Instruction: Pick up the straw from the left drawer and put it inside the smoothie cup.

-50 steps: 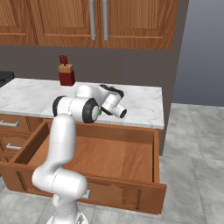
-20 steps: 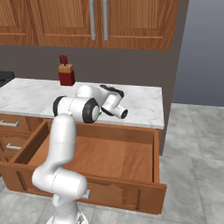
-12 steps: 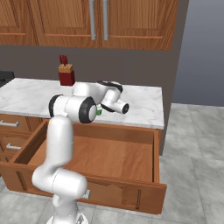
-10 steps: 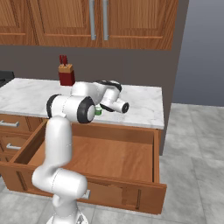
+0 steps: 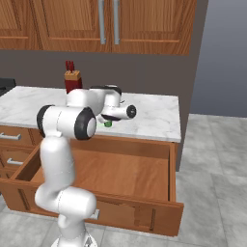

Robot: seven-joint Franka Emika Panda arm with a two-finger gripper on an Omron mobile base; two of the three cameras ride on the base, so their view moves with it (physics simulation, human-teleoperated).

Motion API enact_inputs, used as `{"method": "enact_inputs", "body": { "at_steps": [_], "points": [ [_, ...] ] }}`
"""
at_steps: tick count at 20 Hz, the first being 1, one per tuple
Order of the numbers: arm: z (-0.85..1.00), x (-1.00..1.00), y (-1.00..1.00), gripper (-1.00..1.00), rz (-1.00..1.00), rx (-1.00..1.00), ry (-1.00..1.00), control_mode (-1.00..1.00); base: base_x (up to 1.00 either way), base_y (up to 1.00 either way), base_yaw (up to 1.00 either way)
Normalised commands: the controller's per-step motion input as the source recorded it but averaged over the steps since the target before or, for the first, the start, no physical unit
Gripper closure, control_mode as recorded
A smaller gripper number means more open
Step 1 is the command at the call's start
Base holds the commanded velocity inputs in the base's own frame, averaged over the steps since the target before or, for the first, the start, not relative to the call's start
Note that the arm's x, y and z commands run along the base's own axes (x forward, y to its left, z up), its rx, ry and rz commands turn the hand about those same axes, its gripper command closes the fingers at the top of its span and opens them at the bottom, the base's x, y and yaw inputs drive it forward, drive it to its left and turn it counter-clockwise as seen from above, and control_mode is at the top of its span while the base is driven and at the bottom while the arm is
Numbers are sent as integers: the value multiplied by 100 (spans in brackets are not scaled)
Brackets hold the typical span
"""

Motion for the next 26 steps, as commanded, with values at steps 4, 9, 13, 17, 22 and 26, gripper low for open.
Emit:
{"method": "enact_inputs", "body": {
  "at_steps": [4,9,13,17,22,26],
  "points": [
    [33,-67,0,-100,-15,-9,22,-100,0,0,0],
    [29,-86,0,-100,-21,-5,21,-100,0,0,0],
    [21,-97,0,-100,-23,-1,24,-100,0,0,0],
    [16,-100,0,-100,-24,0,22,-100,0,0,0],
    [41,-100,0,-100,-22,0,11,-100,0,0,0],
    [71,-92,0,-100,-20,0,8,-100,0,0,0]
  ]
}}
